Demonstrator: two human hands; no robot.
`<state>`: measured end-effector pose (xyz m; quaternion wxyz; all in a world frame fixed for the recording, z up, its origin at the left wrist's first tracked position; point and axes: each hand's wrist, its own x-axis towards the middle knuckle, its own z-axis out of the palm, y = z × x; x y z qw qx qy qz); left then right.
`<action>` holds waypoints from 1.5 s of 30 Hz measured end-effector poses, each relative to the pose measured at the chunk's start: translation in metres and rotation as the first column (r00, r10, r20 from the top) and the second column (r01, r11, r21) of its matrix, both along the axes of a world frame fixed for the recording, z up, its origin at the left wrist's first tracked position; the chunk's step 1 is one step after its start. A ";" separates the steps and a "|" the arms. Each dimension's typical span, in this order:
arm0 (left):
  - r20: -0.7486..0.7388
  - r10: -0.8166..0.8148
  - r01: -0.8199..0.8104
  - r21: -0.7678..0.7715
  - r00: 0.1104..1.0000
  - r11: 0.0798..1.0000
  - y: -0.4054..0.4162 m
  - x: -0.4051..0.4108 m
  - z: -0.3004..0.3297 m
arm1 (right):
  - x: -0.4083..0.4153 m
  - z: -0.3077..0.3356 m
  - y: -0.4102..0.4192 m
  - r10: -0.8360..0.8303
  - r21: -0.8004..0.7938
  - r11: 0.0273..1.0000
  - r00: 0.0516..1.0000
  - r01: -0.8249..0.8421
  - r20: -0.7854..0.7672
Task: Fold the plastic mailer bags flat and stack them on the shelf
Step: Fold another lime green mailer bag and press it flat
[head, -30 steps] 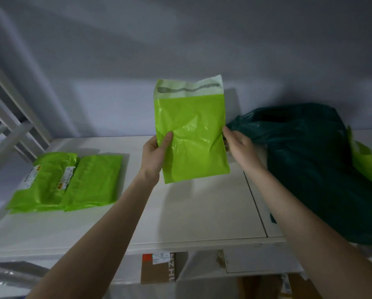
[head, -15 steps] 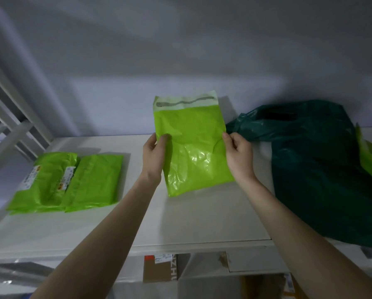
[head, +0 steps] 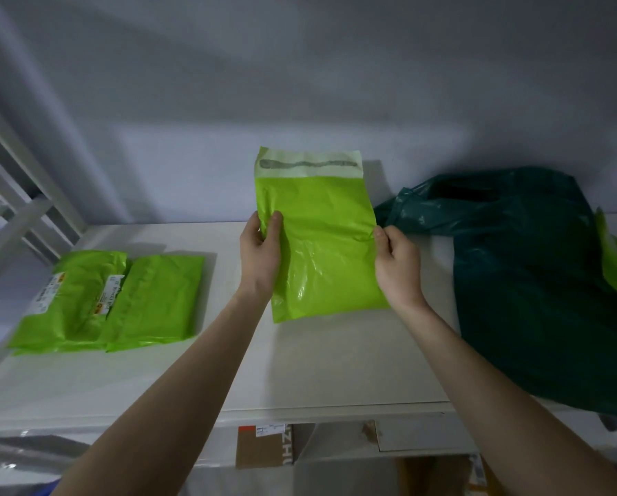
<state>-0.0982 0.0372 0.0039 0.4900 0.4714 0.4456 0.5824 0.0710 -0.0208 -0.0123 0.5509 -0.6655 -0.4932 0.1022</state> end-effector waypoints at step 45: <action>-0.536 -0.126 0.016 -0.205 0.835 0.979 -0.006 -0.031 -0.086 | -0.019 -0.076 -0.005 0.015 -0.382 0.924 1.000 -0.009 0.012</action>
